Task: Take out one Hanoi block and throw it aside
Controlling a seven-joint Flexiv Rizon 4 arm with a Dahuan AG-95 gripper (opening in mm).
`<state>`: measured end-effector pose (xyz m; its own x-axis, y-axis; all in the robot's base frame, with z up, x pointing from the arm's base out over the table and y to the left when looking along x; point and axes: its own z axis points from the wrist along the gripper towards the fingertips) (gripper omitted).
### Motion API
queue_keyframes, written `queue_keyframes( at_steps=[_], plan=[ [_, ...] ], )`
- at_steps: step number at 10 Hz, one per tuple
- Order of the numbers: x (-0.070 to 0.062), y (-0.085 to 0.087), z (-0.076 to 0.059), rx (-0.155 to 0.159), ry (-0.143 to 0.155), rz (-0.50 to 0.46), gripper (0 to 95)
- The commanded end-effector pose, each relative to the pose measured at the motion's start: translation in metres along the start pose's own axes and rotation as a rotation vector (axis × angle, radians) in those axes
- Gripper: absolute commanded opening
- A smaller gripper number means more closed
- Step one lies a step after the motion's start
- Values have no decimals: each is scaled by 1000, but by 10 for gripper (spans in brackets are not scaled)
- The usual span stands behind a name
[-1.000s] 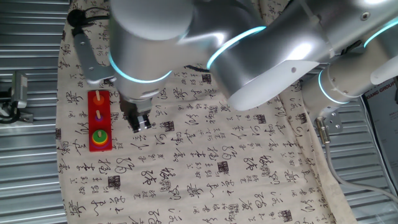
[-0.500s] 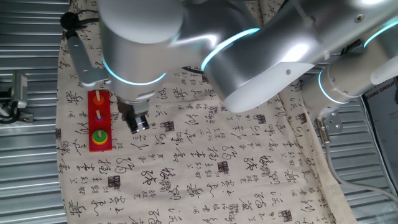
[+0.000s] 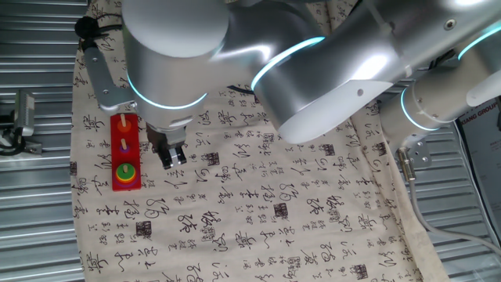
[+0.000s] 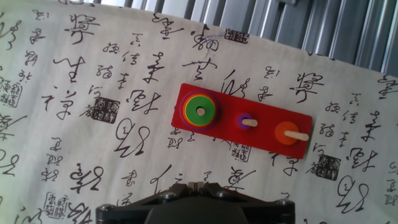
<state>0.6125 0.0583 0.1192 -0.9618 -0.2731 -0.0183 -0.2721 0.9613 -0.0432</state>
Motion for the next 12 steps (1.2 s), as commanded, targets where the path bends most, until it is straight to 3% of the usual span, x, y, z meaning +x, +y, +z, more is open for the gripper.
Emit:
queue_keyframes(
  at_steps=[1, 7, 12],
  plan=[
    [1, -1, 0, 3, 0, 2, 0],
    [1, -1, 0, 5, -8, 1, 0],
    [1, -1, 0, 42, -8, -33, 0]
  ],
)
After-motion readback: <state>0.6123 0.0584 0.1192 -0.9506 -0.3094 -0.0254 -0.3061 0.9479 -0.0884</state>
